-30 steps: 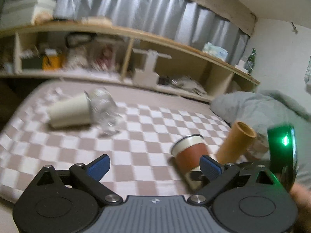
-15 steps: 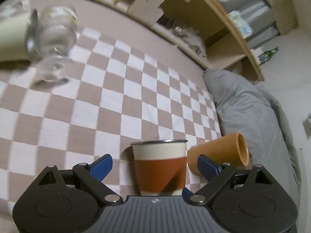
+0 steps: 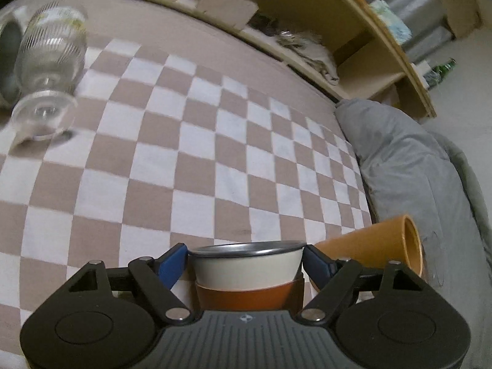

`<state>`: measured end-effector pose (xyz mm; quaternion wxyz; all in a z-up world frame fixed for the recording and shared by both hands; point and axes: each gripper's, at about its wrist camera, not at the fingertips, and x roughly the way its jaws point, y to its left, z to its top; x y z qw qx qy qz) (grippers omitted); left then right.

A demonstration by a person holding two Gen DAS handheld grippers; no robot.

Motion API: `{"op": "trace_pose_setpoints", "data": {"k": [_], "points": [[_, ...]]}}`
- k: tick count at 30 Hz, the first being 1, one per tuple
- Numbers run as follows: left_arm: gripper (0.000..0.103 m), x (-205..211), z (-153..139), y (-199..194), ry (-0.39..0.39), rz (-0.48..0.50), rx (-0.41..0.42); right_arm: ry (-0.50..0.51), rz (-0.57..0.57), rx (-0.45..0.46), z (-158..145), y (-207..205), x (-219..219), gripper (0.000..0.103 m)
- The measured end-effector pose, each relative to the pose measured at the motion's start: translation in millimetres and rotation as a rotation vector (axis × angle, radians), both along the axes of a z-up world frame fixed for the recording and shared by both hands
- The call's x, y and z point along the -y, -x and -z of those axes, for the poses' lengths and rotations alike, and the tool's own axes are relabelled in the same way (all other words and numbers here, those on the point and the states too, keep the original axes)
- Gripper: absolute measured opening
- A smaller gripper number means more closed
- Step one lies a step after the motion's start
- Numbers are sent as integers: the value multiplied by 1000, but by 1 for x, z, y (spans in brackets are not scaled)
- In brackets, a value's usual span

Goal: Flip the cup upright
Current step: 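Grasp the cup rim with the left tool while the right tool holds the cup body, then lower the upright cup beside the tan wooden cup while both tools open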

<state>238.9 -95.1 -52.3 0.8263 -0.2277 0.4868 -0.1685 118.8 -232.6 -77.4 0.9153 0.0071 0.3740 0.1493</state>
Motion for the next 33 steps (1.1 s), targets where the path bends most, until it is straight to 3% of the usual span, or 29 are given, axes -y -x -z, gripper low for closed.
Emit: {"op": "trace_pose_setpoints", "data": {"k": [7,10,12,15,19,24,29,33], "points": [[80,33,-42,27,-169,143,272,-36,9,21,-3,-3,12,60],[78,46,-53,36,-224,190,347,-30,22,55,-2,-6,12,59],[69,50,-57,39,-218,209,365,-10,33,82,-2,-8,11,59],[67,55,-62,39,-176,228,358,7,74,111,0,-13,12,59],[67,66,-62,38,-203,237,367,-17,119,137,2,-24,19,59],[69,59,-58,32,-205,201,342,44,125,179,8,-30,12,58],[80,44,-41,5,-138,120,217,53,121,166,7,-26,6,58],[80,39,-18,-15,-60,80,90,37,127,138,4,-26,7,58]]}}
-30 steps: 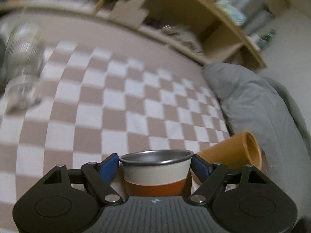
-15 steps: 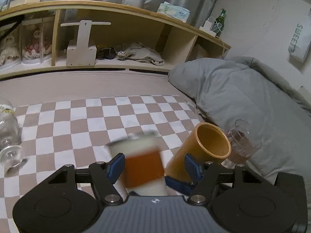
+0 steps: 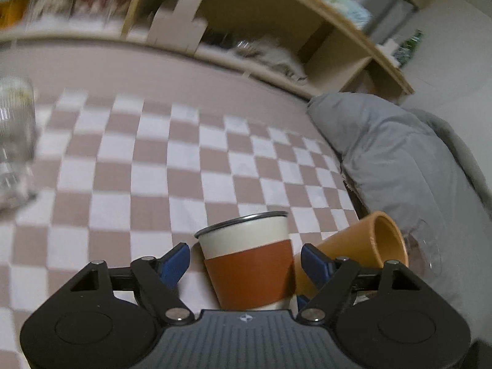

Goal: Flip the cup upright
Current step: 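Lower the upright cup beside the tan wooden cup while both tools open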

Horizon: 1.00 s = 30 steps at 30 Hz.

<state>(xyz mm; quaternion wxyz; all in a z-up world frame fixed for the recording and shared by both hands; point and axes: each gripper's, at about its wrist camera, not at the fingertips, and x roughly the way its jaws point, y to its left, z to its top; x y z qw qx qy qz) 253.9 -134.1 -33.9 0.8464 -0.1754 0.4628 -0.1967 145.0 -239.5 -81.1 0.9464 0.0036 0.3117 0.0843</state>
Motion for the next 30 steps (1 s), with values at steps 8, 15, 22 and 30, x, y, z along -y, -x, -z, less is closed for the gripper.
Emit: {"op": "trace_pose_setpoints", "data": {"k": [8,15,22,30], "points": [[91,6,32,-20,80,-44,-111,4,-28,-35,-5,7,-1,58],[88,4,37,-30,88,-79,-116,45,-61,-25,-4,9,-10,58],[82,6,24,-23,32,-46,-44,18,-69,-32,-5,7,-9,58],[82,30,-17,16,-159,76,257,-31,-79,-20,-5,4,-4,58]]}}
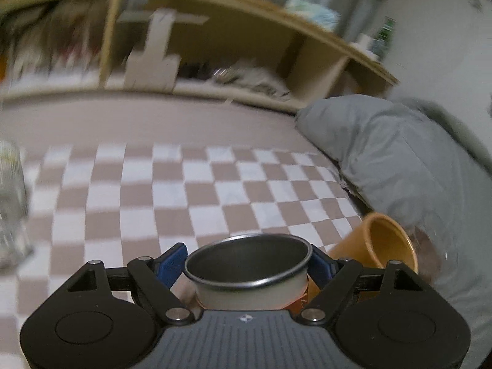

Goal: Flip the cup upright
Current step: 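Lower the upright cup beside the tan wooden cup while both tools open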

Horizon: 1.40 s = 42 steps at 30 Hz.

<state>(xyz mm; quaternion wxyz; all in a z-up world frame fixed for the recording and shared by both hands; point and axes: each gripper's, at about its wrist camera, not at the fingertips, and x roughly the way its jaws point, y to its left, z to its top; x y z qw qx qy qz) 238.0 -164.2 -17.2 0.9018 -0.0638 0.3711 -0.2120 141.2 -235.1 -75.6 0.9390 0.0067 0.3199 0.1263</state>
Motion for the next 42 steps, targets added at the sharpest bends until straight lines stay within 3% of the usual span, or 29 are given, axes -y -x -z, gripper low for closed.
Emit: {"op": "trace_pose_setpoints", "data": {"k": [4,7,22,27,31,36,38,42], "points": [[82,13,-11,19,-97,43,118,25,10,26,2,-2,-3,57],[83,18,-14,26,-141,47,157,27,15,44,3,-3,-4,57],[84,38,-9,36,-275,50,166,136,39,100,23,-16,-19,56],[86,38,-12,34,-248,60,125,151,54,111,30,-16,-23,56],[86,32,-10,29,-156,54,42,108,78,82,31,-19,-19,55],[86,28,-12,34,-151,45,50,104,86,78,32,-17,-19,54],[87,25,-14,36,-145,42,51,109,87,83,31,-16,-20,62],[89,21,-20,41,-135,35,66,81,96,71,27,-15,-11,65]]}}
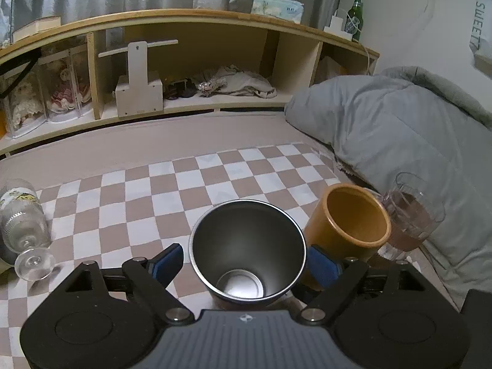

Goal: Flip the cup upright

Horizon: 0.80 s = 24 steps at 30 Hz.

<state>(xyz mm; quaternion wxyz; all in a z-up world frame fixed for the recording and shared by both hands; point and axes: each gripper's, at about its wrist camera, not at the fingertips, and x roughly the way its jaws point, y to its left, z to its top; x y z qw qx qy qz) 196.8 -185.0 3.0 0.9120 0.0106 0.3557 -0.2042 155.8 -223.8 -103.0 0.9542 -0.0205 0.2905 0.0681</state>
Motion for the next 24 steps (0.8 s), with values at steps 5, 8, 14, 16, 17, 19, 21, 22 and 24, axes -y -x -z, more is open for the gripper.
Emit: {"op": "trace_pose_setpoints", "data": {"k": [5,8,14,16,17,19,21,22,24], "points": [[92,-13,-11,14,28,-12,35,-32,22,-5,-14,9,8,67],[95,-22,-20,25,44,-15,63,-36,34,-1,-23,16,9,68],[99,-45,-33,54,56,-33,135,-43,63,50,-43,42,12,71],[101,-55,-39,67,60,-39,171,-49,87,69,-59,56,19,73],[102,-59,-41,73,59,-43,189,-53,100,75,-63,62,22,75],[103,-67,-45,86,55,-47,224,-62,124,85,-69,71,27,77],[103,-74,-47,97,45,-47,248,-66,147,100,-76,83,27,80],[103,-79,-47,102,42,-47,259,-65,155,107,-78,87,28,80],[103,-86,-47,110,38,-50,273,-59,162,119,-84,98,26,82]]}}
